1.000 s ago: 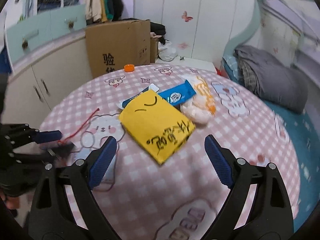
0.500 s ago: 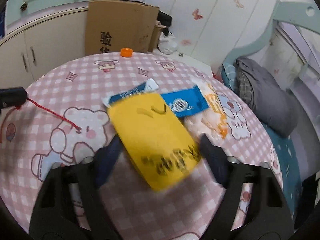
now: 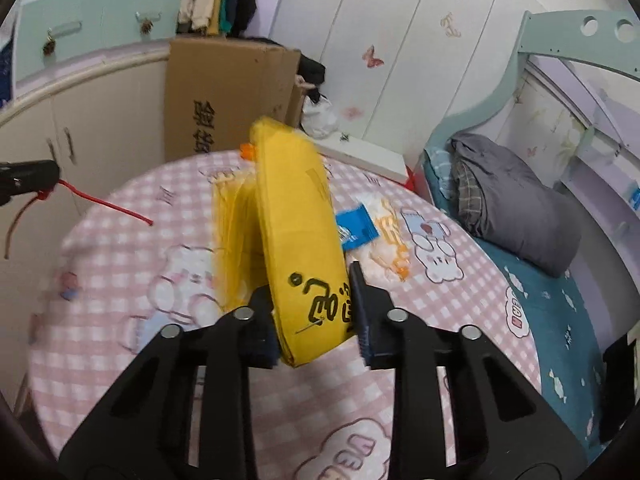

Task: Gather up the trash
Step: 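Grasp the red string with the left tool while the right tool grasps the yellow bag, then carry the red string and yellow bag over the wastebasket and release both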

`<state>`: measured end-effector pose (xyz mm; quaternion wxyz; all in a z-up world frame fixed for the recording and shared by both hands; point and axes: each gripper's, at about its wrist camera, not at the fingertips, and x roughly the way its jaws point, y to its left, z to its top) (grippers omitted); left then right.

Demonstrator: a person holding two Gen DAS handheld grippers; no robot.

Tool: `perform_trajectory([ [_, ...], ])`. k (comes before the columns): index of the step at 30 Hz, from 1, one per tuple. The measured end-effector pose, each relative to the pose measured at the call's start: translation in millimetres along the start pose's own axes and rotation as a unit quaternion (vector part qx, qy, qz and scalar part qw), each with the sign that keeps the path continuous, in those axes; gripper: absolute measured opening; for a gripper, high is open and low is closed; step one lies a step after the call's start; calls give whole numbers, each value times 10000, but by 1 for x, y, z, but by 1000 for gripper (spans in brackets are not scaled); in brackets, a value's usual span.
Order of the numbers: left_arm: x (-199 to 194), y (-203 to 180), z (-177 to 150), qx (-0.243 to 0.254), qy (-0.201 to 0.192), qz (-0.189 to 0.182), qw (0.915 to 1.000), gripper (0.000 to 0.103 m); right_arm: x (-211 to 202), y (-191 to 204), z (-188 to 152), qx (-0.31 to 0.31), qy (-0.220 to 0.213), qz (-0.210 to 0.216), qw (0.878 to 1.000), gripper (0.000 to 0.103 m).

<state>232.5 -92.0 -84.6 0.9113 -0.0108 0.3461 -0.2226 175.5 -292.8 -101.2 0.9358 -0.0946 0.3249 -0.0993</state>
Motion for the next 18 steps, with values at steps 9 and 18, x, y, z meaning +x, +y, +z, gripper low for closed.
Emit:
perform_trajectory([
  [9,-42,53,2,-449,-353,202,9982,4,-41,58,26,-38,-334,823,9960,26],
  [18,-66,149,-21,-1059,-347,976,9890,4,-28,166,39,-125,-81,2104,9775,26],
])
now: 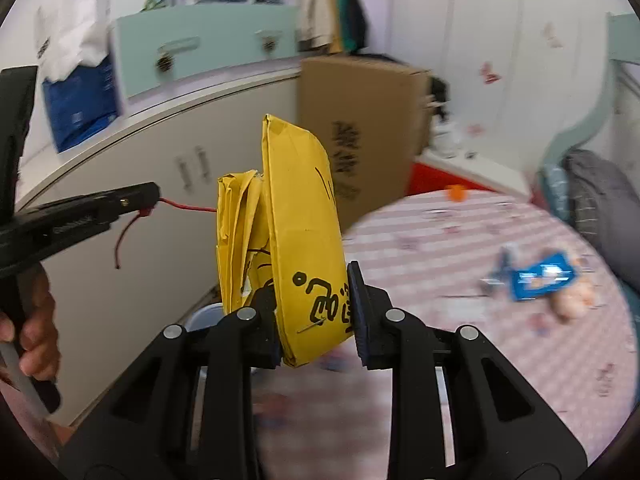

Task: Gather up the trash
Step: 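Carry the red string and yellow bag over the wastebasket and release both, then move both open tools back to the blue wrappers on the table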

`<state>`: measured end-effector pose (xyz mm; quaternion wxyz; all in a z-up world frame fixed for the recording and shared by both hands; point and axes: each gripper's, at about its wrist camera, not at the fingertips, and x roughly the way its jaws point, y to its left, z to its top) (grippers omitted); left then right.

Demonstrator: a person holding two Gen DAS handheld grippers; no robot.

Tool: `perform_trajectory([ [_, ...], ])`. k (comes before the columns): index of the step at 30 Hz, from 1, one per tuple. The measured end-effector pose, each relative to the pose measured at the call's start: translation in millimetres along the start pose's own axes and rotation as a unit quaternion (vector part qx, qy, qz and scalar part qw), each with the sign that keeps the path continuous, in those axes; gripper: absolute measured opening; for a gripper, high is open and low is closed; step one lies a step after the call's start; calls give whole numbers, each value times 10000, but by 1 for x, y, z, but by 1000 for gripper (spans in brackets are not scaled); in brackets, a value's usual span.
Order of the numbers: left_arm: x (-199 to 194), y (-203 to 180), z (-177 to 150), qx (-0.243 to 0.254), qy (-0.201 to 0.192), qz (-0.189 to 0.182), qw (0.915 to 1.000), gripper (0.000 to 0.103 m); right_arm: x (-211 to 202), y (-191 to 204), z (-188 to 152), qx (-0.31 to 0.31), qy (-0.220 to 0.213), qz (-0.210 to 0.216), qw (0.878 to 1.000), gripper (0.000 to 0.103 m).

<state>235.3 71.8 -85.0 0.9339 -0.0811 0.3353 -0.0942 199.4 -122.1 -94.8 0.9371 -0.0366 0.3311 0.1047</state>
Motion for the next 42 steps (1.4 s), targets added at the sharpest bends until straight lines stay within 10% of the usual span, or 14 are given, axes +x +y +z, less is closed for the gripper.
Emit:
perform_trajectory([
  [10,28,116,-21,-640,357,1048,9918,4,102,111,-3,-150,751,1027,9918,27],
  [15,44,163,-33,-848,527,1647,9813,5,151,147,-7,-15,951,1330,9865,58],
  [20,55,198,-42,-1049,717,2077,9699,5,194,162,-20,10,1384,1274,9821,58],
  [42,86,166,-50,-841,1105,1541,9782,5,173,130,-27,182,1166,1070,9872,70],
])
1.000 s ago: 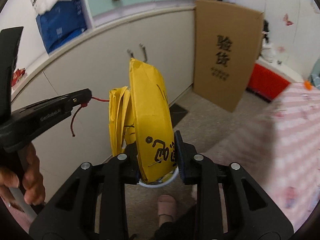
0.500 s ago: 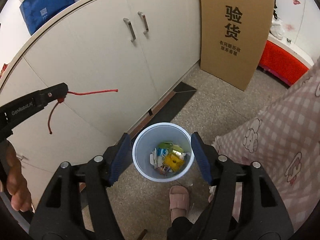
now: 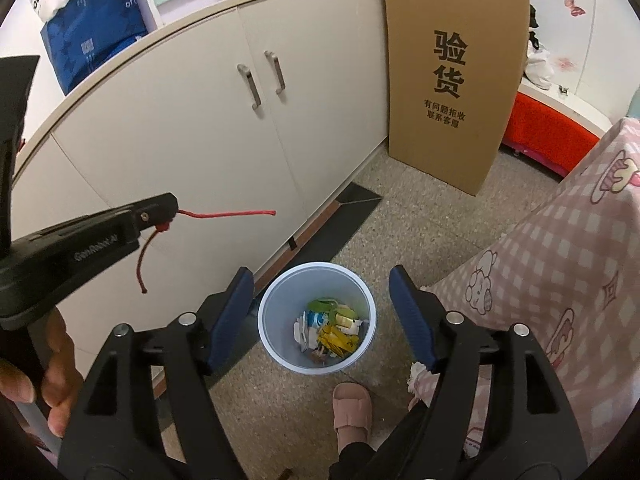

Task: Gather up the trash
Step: 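Move both open tools back to the blue wrappers on the table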

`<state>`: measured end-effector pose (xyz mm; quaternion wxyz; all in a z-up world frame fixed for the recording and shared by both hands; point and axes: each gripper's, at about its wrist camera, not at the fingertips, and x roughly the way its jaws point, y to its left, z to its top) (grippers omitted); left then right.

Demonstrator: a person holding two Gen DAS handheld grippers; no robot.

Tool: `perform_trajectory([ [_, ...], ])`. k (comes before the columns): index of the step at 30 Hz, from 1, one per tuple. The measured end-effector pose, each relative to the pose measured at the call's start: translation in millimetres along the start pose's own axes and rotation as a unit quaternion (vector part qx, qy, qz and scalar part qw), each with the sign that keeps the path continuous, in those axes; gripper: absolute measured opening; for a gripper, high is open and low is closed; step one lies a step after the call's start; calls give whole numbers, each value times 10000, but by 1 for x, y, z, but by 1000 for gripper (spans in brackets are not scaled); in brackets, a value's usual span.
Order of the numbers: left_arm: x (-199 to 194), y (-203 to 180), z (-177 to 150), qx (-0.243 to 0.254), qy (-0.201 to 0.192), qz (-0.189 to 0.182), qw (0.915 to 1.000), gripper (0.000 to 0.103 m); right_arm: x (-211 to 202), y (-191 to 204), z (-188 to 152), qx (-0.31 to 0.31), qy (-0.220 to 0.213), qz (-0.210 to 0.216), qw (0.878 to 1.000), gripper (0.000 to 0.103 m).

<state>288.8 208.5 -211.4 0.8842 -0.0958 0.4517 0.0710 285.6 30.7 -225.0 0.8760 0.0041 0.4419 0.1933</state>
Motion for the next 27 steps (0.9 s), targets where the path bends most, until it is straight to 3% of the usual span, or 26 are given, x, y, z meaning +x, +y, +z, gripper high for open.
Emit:
perform_trajectory([
  [4,3,-5,5,-16,44,-77,10000,7,-5,-5,1,55,-92,-5,9999,71],
  [6,6,-6,7,-52,73,-75,9999,16,-7,-8,2,95,-115,-21,9999,71],
  [8,10,-5,7,-92,150,-59,9998,66,-9,-10,1,125,-122,-22,9998,71],
  [9,11,-5,7,-128,150,-58,9998,73,-10,-12,1,138,-127,-30,9998,71],
  [18,2,-13,-3,-102,271,0,9996,76,-33,-20,2,302,-293,-44,9991,71],
  [27,-53,-52,0,203,-226,-290,9991,79,-89,-40,8,569,-767,-70,9954,72],
])
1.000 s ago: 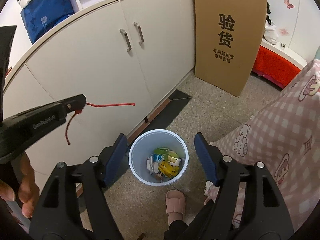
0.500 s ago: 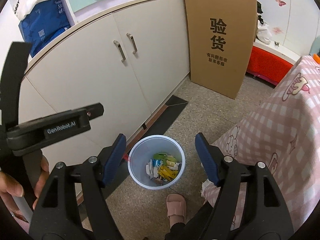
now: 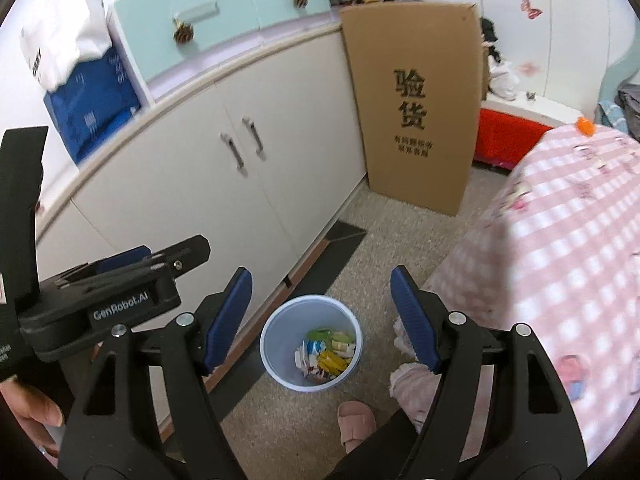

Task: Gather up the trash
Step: 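Move both open tools back to the blue wrappers on the table, then grasp the white-blue tube with the left tool while the right tool grasps the blue snack wrapper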

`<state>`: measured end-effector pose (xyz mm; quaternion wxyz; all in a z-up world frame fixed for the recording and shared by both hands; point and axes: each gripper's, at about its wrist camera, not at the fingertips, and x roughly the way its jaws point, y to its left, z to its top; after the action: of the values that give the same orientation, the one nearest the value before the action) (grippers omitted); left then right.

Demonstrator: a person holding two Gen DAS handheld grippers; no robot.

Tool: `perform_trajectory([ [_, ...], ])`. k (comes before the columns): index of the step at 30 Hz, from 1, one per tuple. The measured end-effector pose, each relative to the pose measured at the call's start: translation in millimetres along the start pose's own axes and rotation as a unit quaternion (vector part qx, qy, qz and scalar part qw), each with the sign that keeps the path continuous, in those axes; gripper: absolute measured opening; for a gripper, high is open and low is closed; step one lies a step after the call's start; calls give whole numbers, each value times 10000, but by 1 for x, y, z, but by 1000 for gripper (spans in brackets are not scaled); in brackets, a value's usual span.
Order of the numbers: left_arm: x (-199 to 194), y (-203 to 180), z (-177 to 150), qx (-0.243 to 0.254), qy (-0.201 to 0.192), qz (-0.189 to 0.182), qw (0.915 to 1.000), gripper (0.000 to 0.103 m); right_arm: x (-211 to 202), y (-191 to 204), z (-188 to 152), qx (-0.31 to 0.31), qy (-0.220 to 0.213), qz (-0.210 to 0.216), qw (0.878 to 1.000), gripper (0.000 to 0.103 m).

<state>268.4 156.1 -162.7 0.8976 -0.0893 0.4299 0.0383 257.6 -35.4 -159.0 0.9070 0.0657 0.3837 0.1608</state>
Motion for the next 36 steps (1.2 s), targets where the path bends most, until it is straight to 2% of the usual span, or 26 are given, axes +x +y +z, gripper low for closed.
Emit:
perform_trajectory([
  [6,-30,-50,5,306,-232,-326,9987,80,-50,-37,9,252,-380,-170,9988,74],
  [12,-45,-125,3,826,-257,-787,9931,80,-103,-106,5,739,-753,-676,9921,75],
  [16,-46,-184,-2,1228,-142,-1180,9853,80,-134,-163,-7,1267,-944,-1024,9821,75],
  [20,-38,-249,-12,1674,32,-1615,9726,80,-158,-219,-22,1836,-1053,-1297,9687,75],
  [25,-27,-313,-24,2072,133,-1923,9591,80,-170,-272,-37,2499,-1108,-1381,9519,75],
  [28,-16,-347,-29,2320,176,-2034,9511,79,-172,-297,-44,2875,-1142,-1269,9424,75],
  [29,-12,-355,-31,2391,169,-2052,9489,74,-172,-303,-46,2953,-1146,-1235,9404,75],
  [31,-2,-373,-33,2540,196,-2092,9441,70,-171,-313,-49,3100,-1130,-1156,9369,75],
  [36,25,-396,-35,2689,396,-2040,9405,48,-157,-324,-42,3327,-1046,-972,9321,75],
])
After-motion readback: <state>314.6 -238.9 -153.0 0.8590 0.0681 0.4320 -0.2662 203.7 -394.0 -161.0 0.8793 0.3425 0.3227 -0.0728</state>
